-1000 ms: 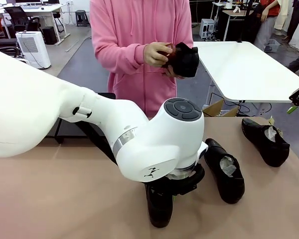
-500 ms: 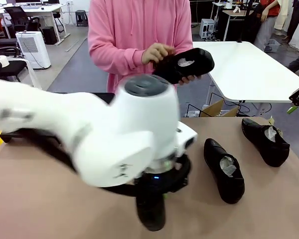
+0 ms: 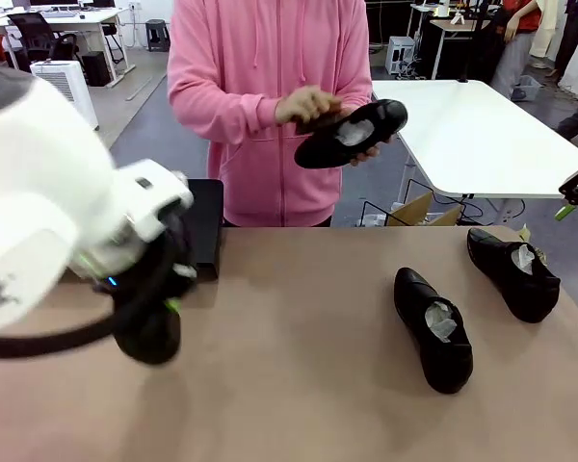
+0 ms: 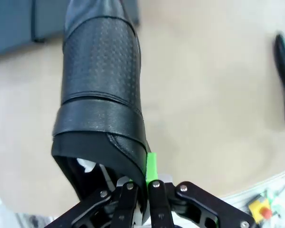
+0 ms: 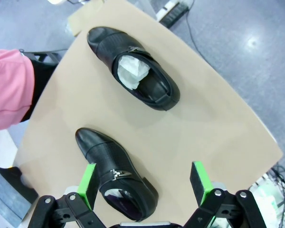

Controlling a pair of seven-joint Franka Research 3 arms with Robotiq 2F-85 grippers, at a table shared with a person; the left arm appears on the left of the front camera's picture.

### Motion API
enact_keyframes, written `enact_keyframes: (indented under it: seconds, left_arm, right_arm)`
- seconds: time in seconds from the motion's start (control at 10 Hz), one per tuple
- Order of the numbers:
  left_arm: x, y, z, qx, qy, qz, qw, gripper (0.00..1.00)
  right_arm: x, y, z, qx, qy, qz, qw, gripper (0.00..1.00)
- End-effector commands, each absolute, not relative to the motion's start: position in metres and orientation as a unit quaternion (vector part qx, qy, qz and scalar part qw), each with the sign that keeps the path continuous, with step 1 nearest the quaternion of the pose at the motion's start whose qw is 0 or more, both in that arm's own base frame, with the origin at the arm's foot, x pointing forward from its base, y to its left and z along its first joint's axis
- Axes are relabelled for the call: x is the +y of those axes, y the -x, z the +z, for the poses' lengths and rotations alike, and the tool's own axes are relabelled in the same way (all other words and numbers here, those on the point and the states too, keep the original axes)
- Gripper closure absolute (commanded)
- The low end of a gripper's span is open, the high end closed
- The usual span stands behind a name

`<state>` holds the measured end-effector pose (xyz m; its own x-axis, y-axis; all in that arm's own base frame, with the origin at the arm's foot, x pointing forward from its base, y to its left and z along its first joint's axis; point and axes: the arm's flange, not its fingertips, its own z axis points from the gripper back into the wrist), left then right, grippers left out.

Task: Organize the shoes by placing them on the stand.
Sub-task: Place the Shoe from the middle of the table onto the Shoes Stand.

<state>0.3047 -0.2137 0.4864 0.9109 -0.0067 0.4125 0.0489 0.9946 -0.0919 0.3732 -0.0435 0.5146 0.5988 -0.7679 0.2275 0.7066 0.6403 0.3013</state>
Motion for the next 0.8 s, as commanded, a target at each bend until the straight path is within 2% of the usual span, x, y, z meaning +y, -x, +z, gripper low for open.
enact_keyframes:
  seconds: [0.0, 0.2, 0.4, 0.7]
  left_arm:
    - [-0.198, -0.357, 0.481, -0.268, 0.042, -0.025, 0.962, 1.0]
    - [-0.177, -0.412, 0.477, -0.3, 0.015, -0.024, 0.954, 1.0]
    - [-0.164, -0.458, 0.464, -0.295, 0.001, -0.033, 0.955, 1.0]
    - [-0.159, -0.498, 0.454, -0.297, -0.026, -0.062, 0.952, 1.0]
  right_arm:
    - [-0.046, -0.372, 0.514, -0.172, -0.091, -0.407, 0.892, 0.0]
    - [-0.046, -0.372, 0.514, -0.172, -0.091, -0.407, 0.892, 0.0]
    - [-0.046, -0.372, 0.514, -0.172, -0.091, -0.407, 0.892, 0.0]
    - [-0.046, -0.372, 0.514, -0.172, -0.091, -0.407, 0.892, 0.0]
